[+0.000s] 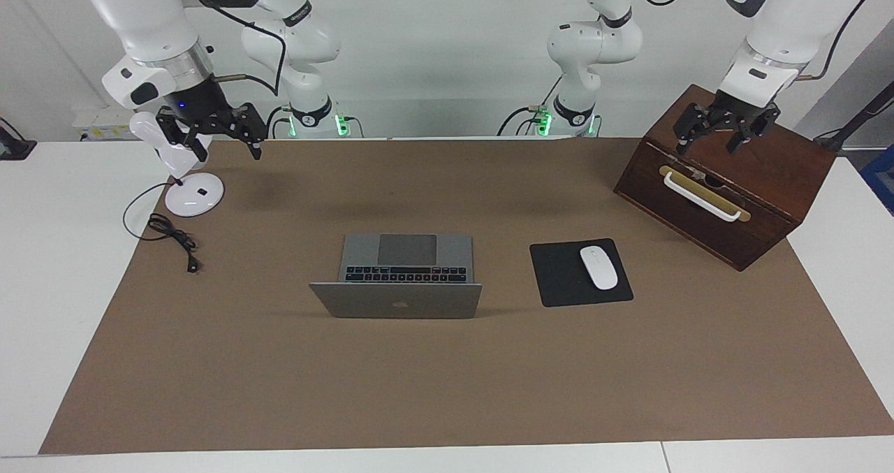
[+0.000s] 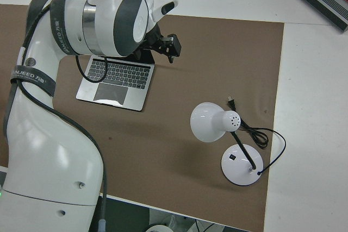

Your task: Close laptop with both arms

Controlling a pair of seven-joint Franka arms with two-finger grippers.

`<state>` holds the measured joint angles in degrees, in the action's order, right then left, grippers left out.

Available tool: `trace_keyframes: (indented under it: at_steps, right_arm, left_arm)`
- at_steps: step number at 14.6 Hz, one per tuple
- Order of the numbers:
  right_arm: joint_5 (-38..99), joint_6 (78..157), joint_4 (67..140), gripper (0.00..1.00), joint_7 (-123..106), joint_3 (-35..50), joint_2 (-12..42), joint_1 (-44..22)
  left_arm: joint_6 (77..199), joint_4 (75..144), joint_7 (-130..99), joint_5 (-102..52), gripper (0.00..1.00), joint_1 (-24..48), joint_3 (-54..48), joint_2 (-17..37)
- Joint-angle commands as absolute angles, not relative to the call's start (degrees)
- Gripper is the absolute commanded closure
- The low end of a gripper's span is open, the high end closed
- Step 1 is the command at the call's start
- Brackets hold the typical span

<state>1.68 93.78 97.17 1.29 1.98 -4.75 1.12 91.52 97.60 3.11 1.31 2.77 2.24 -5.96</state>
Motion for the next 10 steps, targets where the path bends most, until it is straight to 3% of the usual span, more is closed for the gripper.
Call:
trace_keyframes:
  at_steps: [1,6,8,10]
  right_arm:
    - [2.6,95.9,96.0,0.0,0.5,2.6,-3.2,1.7]
    - [3.5,100.9,96.9,0.0,0.2,4.1,-2.4,1.7]
    - [4.0,101.9,96.9,0.17,-0.1,4.1,-1.9,1.6]
    - [4.0,103.0,96.7,0.49,-0.1,4.1,-1.7,1.6]
  left_arm:
    - [91.5,97.7,2.7,1.9,0.97,3.7,2.7,-6.6]
    - [91.6,97.5,2.3,1.9,1.0,3.8,2.8,-6.5]
    - [91.9,97.5,2.4,1.8,1.0,3.5,2.7,-6.5]
    - [93.6,97.6,2.1,0.3,1.0,3.5,2.8,-6.4]
